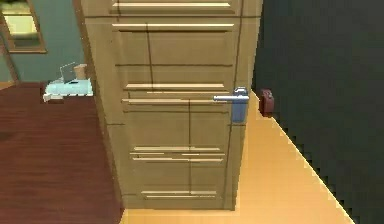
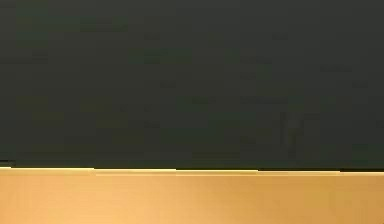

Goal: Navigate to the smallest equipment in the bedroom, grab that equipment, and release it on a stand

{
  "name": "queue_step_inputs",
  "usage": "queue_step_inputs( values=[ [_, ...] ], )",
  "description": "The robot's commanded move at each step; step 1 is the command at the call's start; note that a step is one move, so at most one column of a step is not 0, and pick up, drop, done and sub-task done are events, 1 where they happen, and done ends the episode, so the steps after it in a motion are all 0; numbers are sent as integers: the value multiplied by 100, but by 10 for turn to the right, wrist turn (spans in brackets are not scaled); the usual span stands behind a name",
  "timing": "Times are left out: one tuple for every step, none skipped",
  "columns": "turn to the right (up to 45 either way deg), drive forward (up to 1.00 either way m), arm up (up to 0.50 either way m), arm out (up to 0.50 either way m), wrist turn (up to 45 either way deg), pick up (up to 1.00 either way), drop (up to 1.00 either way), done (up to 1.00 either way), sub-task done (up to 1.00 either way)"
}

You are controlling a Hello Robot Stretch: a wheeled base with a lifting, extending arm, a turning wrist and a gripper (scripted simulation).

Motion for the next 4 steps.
queue_step_inputs(
  values=[
    [0,5,0,0,0,0,0,0,0],
    [-450,0,0,0,0,0,0,0,0],
    [-390,0,0,0,0,0,0,0,0],
    [0,75,0,0,0,0,0,0,0]
  ],
)
